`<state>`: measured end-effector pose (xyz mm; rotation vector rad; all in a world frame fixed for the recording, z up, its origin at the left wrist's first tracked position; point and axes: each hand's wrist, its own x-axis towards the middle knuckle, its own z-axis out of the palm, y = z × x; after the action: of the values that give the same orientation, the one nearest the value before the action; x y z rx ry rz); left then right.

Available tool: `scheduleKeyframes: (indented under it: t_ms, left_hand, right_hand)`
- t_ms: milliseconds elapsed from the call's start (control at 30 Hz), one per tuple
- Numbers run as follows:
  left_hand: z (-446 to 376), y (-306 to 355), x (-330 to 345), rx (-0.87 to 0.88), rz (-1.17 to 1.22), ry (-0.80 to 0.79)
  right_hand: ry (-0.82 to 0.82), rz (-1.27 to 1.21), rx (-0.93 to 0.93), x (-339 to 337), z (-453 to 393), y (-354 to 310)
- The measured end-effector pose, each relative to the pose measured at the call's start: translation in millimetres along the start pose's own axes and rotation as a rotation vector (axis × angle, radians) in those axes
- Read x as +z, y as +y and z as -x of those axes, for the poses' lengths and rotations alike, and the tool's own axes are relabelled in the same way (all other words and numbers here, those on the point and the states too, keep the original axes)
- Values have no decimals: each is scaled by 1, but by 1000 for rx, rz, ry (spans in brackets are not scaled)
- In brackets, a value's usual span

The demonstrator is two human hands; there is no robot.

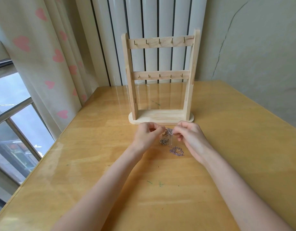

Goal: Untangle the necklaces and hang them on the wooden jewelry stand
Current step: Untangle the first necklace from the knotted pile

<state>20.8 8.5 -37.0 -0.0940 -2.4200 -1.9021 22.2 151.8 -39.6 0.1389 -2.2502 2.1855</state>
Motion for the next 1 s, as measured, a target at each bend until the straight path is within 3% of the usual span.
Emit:
scheduleKeyframes:
  t_ms: [100,167,267,467,733,867,1000]
  left_hand:
    - [0,0,-5,18,175,-60]
    - [1,-1,-8,21,327,-157]
    - [3,-2,-7,86,245,-262]
    - [1,1,-6,178,91,-174]
    - [7,3,-13,47,226,-510]
    - [7,3,-13,16,195,-478]
    - [6,4,-15,-25,359,-443]
  right_hand:
    - [-46,-240,77,-6,-1,-3]
    - [-104,-236,83,-7,-1,-4]
    - [-135,-136,54,-7,0,-2]
    - [-94,-92,77,-6,-2,1]
    - [-260,-162,104,-8,1,-1]
    - [-214,-123,67,-6,0,1]
    - [-254,-251,83,-7,-1,-1]
